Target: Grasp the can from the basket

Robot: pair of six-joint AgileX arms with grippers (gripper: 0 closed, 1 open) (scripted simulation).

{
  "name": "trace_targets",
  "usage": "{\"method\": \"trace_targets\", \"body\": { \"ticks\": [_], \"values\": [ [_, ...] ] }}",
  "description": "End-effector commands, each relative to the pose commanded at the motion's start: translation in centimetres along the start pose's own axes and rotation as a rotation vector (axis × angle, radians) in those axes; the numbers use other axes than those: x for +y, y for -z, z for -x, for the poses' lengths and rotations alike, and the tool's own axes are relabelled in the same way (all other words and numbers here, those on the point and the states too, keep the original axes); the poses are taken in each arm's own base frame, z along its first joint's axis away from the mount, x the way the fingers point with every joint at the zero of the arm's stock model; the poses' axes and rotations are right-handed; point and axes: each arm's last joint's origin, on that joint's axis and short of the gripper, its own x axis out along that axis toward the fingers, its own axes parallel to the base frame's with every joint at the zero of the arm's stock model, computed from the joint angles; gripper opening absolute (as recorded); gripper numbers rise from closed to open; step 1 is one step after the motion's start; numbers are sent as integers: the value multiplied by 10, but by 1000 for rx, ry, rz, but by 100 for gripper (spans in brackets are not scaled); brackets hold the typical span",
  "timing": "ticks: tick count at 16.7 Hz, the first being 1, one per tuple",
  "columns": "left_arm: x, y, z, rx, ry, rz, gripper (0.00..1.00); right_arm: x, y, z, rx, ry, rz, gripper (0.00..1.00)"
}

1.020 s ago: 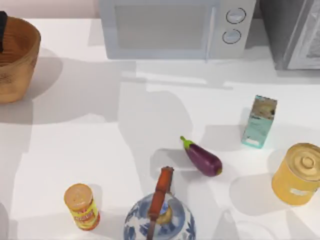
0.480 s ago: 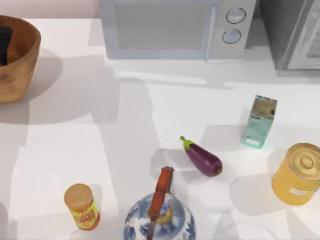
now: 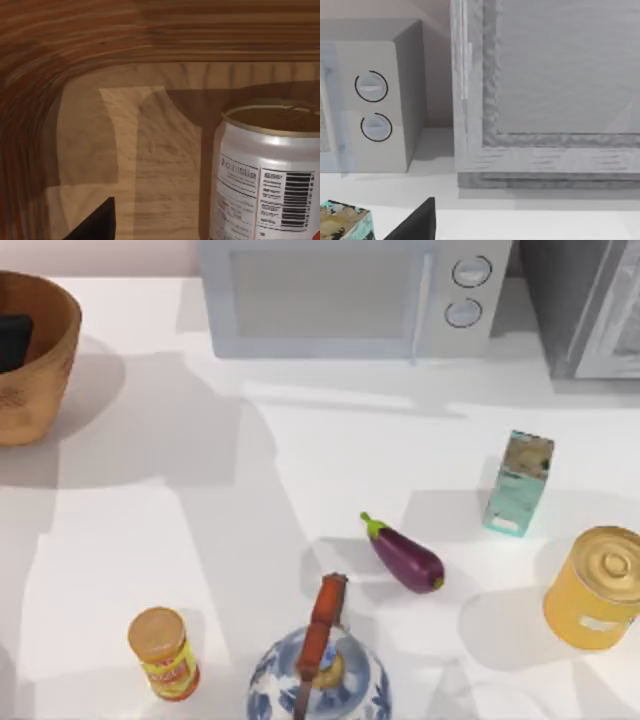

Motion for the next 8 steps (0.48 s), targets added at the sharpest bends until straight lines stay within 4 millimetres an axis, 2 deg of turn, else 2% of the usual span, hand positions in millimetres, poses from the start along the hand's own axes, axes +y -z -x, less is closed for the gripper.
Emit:
{"method": "trace_targets", "body": {
  "ticks": [3, 7, 8],
  "values": [
    [1, 1, -22, 0, 0, 0, 100, 0, 0, 0, 0, 0, 0, 100],
    [1, 1, -24, 1, 0, 0, 100, 0, 0, 0, 0, 0, 0, 100],
    [1, 1, -24, 1, 0, 0, 92, 0, 0, 0, 0, 0, 0, 100]
  ]
}}
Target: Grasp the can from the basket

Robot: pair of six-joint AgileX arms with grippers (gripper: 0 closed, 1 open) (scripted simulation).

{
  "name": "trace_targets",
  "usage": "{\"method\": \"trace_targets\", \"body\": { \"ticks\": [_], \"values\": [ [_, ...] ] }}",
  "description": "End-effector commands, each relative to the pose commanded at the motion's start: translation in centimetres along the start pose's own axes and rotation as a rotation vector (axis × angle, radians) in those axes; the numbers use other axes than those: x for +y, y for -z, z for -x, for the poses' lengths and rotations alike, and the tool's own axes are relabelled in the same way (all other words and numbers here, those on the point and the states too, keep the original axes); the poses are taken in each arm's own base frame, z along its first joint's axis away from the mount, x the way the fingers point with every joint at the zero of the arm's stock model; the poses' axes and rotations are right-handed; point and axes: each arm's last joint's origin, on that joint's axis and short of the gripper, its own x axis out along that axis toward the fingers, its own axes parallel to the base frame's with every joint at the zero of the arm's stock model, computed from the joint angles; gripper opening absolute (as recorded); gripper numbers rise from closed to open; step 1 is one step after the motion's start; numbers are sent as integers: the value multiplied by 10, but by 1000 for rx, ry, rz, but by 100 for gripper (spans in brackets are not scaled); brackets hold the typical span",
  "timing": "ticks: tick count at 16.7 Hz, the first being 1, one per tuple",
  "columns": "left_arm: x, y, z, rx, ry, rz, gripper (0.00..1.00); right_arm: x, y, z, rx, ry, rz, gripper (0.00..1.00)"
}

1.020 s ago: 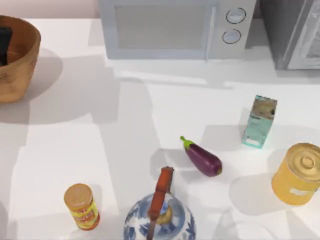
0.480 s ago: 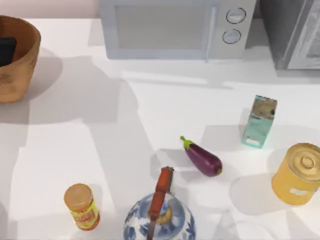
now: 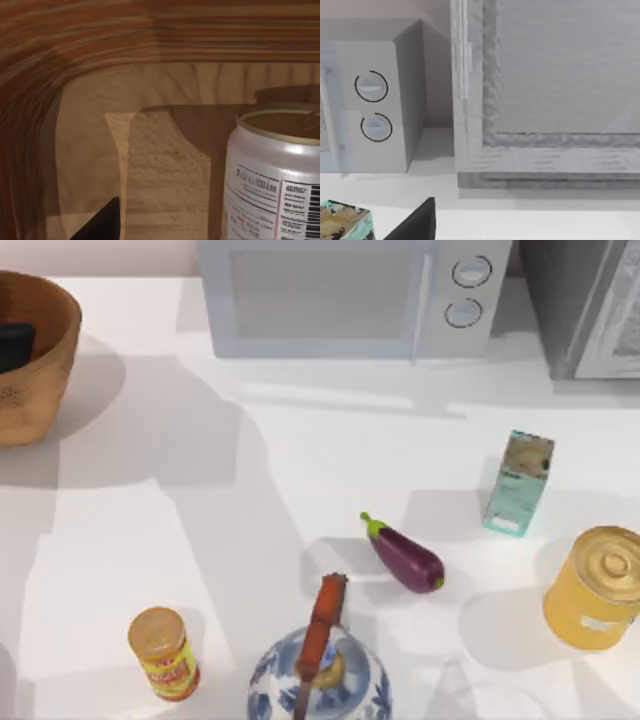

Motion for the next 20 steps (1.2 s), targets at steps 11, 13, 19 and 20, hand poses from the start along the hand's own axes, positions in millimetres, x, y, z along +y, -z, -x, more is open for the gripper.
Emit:
{"method": "trace_targets", "body": {
  "ticks": [11, 13, 19, 20],
  "values": [
    [0, 0, 0, 0, 0, 0, 10, 0, 0, 0, 0, 0, 0, 100],
    [0, 0, 0, 0, 0, 0, 0, 0, 0, 0, 0, 0, 0, 100],
    [0, 0, 0, 0, 0, 0, 0, 0, 0, 0, 0, 0, 0, 100],
    [0, 0, 0, 0, 0, 0, 0, 0, 0, 0, 0, 0, 0, 100]
  ]
}}
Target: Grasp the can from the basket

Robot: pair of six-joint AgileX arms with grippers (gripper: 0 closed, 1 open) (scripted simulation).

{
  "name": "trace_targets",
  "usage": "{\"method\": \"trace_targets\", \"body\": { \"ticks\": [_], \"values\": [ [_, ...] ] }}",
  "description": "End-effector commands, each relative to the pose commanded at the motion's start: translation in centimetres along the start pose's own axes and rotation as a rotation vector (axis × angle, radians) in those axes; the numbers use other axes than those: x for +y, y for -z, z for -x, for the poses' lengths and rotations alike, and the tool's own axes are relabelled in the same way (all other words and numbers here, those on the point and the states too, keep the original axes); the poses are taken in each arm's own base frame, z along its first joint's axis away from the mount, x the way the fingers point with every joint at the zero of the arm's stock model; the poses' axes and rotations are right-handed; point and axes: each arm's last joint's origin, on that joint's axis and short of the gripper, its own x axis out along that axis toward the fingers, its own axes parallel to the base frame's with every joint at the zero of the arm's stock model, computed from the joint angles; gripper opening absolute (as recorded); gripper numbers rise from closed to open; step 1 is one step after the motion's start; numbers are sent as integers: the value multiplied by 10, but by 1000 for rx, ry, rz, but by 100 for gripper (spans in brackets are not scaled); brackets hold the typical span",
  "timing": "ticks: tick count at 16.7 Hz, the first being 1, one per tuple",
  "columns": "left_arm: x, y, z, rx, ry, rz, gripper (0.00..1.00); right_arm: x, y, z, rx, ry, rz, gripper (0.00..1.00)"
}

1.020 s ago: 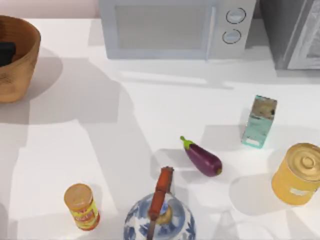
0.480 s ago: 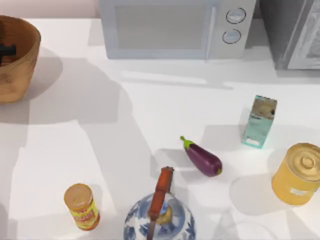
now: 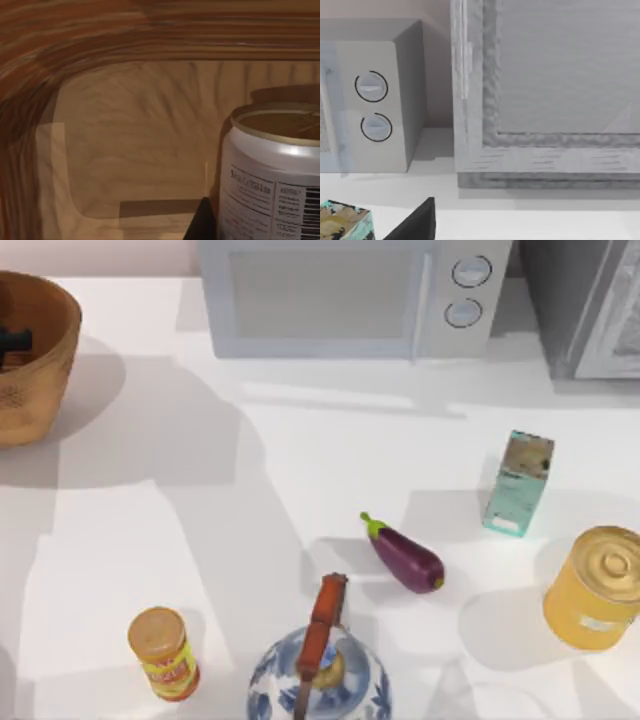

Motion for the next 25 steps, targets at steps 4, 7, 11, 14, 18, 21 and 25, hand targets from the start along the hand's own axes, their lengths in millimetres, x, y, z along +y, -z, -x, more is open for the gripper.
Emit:
{"method": "trace_targets", "body": {
  "ticks": [4, 7, 11, 14, 18, 21, 25],
  "values": [
    [-2, 7, 27, -35, -14, 13, 0, 0, 0, 0, 0, 0, 0, 100],
    [-8, 17, 55, -107, -30, 19, 0, 0, 0, 0, 0, 0, 0, 100],
    [-28, 51, 115, -277, -61, 14, 0, 0, 0, 0, 0, 0, 0, 100],
    [-49, 101, 164, -450, -85, 5, 0, 0, 0, 0, 0, 0, 0, 100],
    [-78, 197, 201, -714, -106, -9, 0, 0, 0, 0, 0, 0, 0, 100],
    [-93, 273, 195, -920, -109, -17, 0, 0, 0, 0, 0, 0, 0, 100],
    [-103, 346, 150, -1174, -96, -25, 0, 0, 0, 0, 0, 0, 0, 100]
  ]
}}
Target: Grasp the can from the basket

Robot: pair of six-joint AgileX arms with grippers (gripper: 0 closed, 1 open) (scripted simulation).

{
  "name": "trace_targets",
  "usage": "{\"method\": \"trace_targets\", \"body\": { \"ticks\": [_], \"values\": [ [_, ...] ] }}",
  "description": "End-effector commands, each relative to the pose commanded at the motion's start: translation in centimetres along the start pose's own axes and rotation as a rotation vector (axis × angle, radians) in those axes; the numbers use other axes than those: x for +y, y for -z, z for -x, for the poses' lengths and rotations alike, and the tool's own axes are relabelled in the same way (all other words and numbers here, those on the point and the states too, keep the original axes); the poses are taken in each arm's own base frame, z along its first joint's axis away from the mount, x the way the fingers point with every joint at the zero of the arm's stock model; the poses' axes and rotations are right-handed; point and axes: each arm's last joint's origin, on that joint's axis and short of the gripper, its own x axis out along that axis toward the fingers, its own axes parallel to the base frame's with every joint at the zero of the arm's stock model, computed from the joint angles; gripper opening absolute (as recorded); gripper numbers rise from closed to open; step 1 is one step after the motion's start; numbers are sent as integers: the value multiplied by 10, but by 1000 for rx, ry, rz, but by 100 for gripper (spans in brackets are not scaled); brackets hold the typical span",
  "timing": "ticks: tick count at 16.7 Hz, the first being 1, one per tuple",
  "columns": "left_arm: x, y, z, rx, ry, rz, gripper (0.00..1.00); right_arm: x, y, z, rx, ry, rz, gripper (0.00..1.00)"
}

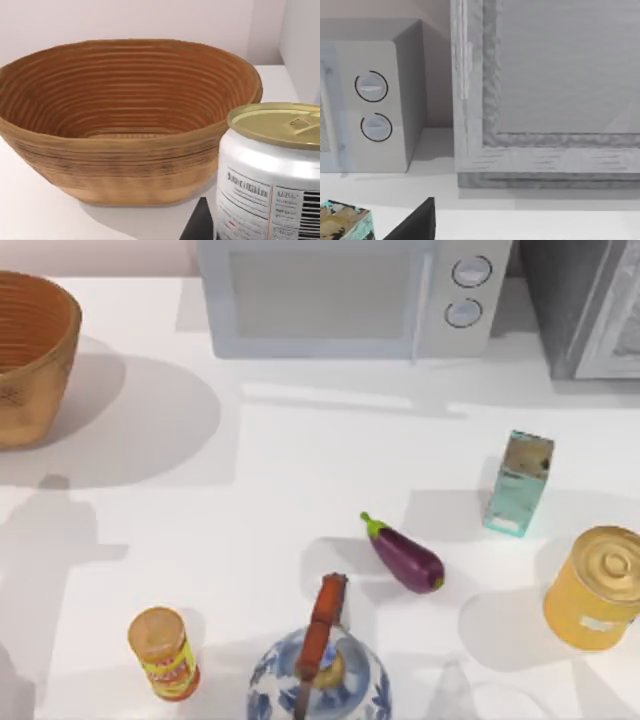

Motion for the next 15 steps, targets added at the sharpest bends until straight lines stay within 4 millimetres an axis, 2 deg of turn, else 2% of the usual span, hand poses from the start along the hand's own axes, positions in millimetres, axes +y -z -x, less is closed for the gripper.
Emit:
{"method": "trace_targets", "body": {
  "ticks": [4, 7, 9, 15],
  "values": [
    [-6, 62, 8, -184, 14, 18, 0, 0, 0, 0, 0, 0, 0, 100],
    [-8, 89, 3, -267, 22, 29, 0, 0, 0, 0, 0, 0, 0, 100],
    [-9, 95, 1, -291, 24, 32, 0, 0, 0, 0, 0, 0, 0, 100],
    [-9, 96, 1, -286, 21, 31, 0, 0, 0, 0, 0, 0, 0, 100]
  ]
}}
